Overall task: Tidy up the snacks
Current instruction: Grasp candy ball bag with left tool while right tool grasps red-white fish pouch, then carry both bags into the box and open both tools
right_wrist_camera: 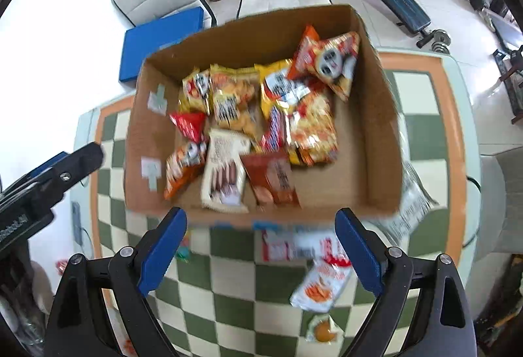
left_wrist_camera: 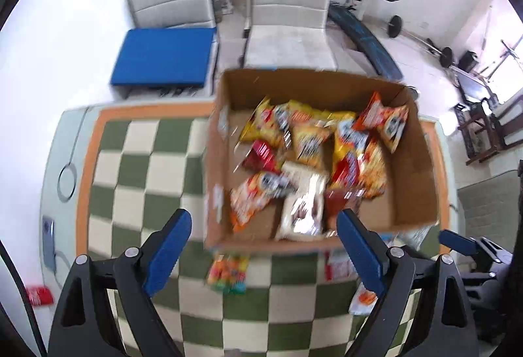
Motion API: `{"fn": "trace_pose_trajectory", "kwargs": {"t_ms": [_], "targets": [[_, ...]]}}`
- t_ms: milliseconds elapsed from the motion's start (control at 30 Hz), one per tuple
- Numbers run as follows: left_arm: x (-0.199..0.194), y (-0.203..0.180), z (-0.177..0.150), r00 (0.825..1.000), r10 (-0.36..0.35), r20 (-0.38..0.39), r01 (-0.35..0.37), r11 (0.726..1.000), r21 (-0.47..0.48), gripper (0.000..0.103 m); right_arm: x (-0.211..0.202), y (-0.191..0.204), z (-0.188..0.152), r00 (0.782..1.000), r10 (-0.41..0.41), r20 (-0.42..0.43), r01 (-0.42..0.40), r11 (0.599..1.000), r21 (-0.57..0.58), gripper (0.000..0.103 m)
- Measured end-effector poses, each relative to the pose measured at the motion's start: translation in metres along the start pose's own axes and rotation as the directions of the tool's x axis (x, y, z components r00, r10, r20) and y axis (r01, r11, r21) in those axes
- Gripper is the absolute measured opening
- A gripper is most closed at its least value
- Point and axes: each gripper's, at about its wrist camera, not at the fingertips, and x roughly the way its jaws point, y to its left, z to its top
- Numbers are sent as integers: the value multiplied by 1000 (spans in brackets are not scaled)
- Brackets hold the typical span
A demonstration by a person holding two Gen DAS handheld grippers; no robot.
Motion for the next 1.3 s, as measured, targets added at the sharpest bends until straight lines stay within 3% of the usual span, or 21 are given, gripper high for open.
{"fn": "trace_pose_trajectory", "kwargs": {"t_ms": [67, 167, 367, 500, 667, 800, 867, 900, 933, 1067, 1167, 1267, 1300], "targets": [[6, 7, -23, 999, 18, -27, -19, 1000, -14, 91, 1, -7, -23, 1000, -21, -6, 22, 1000, 17, 94], [28, 17, -52, 994, 31, -105, -34, 999, -33, 91, 15, -28, -54, 998, 28, -56, -22, 994, 103, 94], [88, 40, -86, 965, 40, -260, -59, 996, -66, 91, 66, -73, -96, 987, 24, -160, 19, 966, 259, 94], [121, 48, -91, 945, 56, -321, -78, 995, -55, 91, 95, -86, -105, 979, -21, -203, 81, 954, 290, 94], [161, 37, -90, 924, 94, -372, -88, 996, 34, 91, 118, -93, -109, 969, -61, -239, 132, 946, 297, 94], [189, 28, -94, 903, 90, -420, -63, 995, 76, 91, 128, -93, -111, 963, -69, -260, 149, 940, 306, 94], [192, 25, -96, 911, 70, -407, -39, 996, 84, 91, 134, -92, -111, 960, -74, -269, 159, 938, 309, 94], [192, 23, -97, 914, 78, -398, -43, 994, 97, 88, 138, -92, -111, 958, -78, -277, 166, 936, 311, 94], [192, 22, -98, 914, 77, -397, -40, 994, 100, 75, 141, -91, -110, 956, -80, -283, 170, 936, 308, 94], [185, 22, -102, 919, 88, -385, -54, 994, 98, 55, 154, -89, -111, 942, -118, -313, 212, 935, 283, 94], [180, 24, -115, 916, 76, -395, -50, 996, 75, 54, 156, -78, -113, 930, -190, -314, 265, 940, 216, 88], [174, 22, -136, 914, 71, -400, -50, 997, 64, 54, 154, -62, -118, 926, -254, -279, 295, 948, 117, 69], [171, 20, -145, 910, 68, -408, -49, 997, 58, 54, 153, -58, -122, 932, -245, -269, 278, 956, 94, 67]]}}
